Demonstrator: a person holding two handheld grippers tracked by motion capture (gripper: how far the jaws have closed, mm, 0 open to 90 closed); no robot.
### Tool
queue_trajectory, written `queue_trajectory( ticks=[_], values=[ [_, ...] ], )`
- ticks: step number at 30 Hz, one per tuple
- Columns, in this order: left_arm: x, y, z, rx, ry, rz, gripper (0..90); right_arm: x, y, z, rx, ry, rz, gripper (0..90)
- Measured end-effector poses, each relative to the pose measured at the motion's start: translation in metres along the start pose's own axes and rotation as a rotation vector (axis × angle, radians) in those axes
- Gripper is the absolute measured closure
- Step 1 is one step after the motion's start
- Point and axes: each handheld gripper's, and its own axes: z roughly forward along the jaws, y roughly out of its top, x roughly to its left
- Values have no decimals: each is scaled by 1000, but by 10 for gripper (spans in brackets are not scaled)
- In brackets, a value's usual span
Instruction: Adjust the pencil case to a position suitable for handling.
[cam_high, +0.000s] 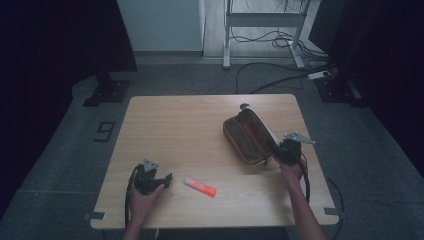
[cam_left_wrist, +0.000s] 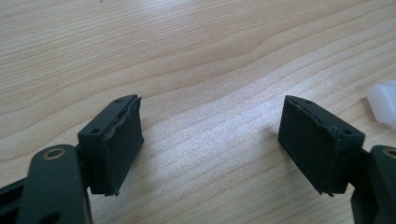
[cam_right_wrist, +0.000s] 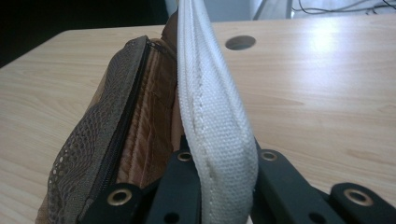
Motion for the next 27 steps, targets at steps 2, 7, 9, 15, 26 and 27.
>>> queue_trajectory(
  ticks=[2, 7, 9, 15, 26, 27],
  values=[
    [0, 0, 0, 0, 1, 0, 215, 1, 1, -1, -6, 19, -6, 839],
    [0, 0, 0, 0, 0, 0, 215, 4, 2, -1, -9, 39, -26, 839],
    [0, 0, 0, 0, 0, 0, 215, 6, 2, 0, -8, 46, -30, 839],
    [0, 0, 0, 0, 1, 0, 215, 13, 6, 1, -7, 72, -64, 839],
    [0, 0, 0, 0, 0, 0, 215, 31, 10, 7, -13, 147, -149, 838],
    [0, 0, 0, 0, 0, 0, 215, 32, 10, 8, -8, 154, -151, 838]
  ],
)
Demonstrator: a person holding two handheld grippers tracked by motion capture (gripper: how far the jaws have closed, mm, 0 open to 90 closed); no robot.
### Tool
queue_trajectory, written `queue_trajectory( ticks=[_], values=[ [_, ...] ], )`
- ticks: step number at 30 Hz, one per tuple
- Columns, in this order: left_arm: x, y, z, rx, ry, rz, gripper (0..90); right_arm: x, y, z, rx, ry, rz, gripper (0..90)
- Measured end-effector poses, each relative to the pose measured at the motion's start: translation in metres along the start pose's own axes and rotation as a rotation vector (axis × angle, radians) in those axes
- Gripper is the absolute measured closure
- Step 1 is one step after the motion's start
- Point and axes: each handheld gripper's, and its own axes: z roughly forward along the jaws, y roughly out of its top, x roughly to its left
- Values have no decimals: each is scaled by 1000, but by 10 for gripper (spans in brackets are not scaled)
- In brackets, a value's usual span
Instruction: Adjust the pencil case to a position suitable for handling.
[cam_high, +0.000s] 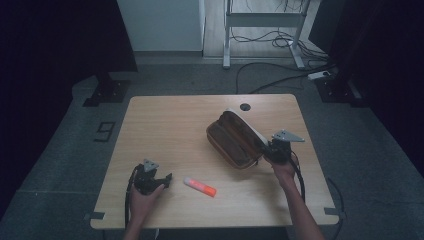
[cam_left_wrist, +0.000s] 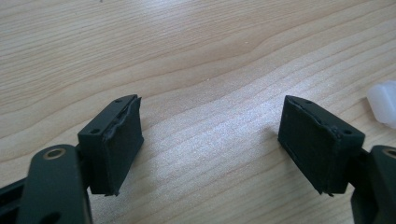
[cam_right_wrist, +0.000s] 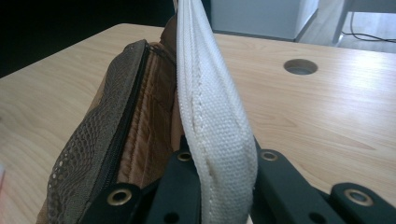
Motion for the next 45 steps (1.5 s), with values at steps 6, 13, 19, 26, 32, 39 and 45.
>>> queue_trajectory(
  ticks=[6, 13, 19, 26, 32, 39, 45],
  values=[
    [0, 0, 0, 0, 0, 0, 215, 6, -2, 8, 12, 21, -15, 838],
    [0, 0, 0, 0, 0, 0, 215, 13, -2, 13, 15, 54, -36, 838],
    [0, 0, 0, 0, 0, 0, 215, 20, -3, 18, 17, 99, -69, 838],
    [0, 0, 0, 0, 0, 0, 215, 28, -3, 25, 32, 147, -116, 837],
    [0, 0, 0, 0, 0, 0, 215, 31, -6, 30, 57, 183, -143, 835],
    [0, 0, 0, 0, 0, 0, 215, 30, -9, 38, 90, 206, -151, 823],
    [0, 0, 0, 1, 0, 0, 215, 25, -10, 40, 88, 197, -133, 782]
  ],
)
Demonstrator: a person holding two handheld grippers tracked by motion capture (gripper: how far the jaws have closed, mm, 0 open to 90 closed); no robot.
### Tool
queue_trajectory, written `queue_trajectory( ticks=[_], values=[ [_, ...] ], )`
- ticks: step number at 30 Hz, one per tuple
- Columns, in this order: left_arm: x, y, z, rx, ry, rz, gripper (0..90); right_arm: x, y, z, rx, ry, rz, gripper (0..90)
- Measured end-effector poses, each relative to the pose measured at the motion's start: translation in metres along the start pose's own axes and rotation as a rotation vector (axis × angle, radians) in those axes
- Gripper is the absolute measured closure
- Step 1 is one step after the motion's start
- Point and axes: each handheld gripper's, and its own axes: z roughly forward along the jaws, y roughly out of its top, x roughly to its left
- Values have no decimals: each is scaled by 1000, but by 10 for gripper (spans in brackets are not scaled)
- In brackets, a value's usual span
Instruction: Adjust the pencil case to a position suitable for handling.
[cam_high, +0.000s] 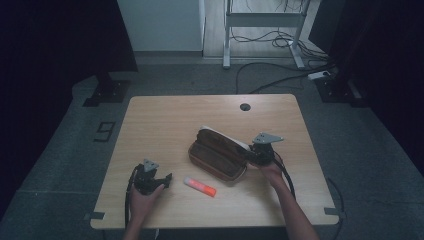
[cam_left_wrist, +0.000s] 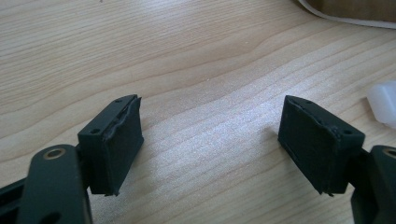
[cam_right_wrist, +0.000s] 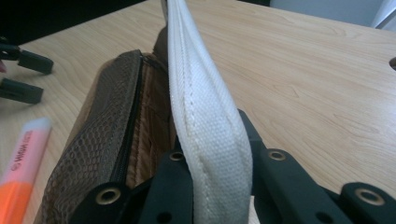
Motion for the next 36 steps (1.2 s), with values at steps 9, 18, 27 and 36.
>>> queue_trajectory(
  ticks=[9, 18, 27, 36],
  values=[
    [0, 0, 0, 0, 0, 0, 215, 1, -1, 0, 2, -7, 8, 725],
    [0, 0, 0, 0, 0, 0, 215, 2, 1, -8, -23, -69, 39, 432],
    [0, 0, 0, -1, 0, 0, 215, 4, 2, -26, -64, -99, 77, 304],
    [0, 0, 0, -1, 0, 0, 215, 9, 3, -41, -50, -145, 85, 286]
  ],
)
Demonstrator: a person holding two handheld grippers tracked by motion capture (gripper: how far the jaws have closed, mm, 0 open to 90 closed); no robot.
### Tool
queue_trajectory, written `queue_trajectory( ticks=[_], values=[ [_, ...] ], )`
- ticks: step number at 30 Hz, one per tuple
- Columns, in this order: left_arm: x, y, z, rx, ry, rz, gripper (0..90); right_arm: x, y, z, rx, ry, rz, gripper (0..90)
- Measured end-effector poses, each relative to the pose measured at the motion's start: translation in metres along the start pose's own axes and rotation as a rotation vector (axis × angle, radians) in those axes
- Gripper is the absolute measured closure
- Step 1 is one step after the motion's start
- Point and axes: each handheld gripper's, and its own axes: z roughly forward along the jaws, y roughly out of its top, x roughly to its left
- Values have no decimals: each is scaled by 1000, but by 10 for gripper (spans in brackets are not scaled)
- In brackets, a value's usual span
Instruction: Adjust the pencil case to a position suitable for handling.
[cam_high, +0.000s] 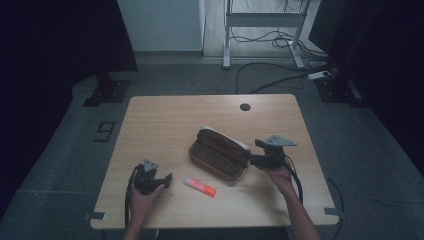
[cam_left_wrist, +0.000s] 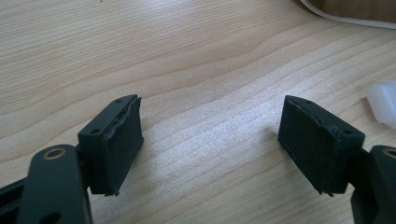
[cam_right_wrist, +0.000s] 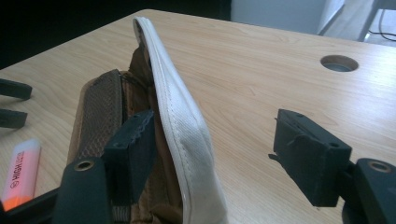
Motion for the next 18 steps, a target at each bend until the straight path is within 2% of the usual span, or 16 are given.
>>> queue_trajectory(
  ticks=[10, 18],
  values=[
    [0, 0, 0, 0, 0, 0, 215, -2, -14, -15, -44, -9, 39, 286],
    [0, 0, 0, 0, 0, 0, 215, 1, -27, -25, -35, 6, 38, 288]
  ],
)
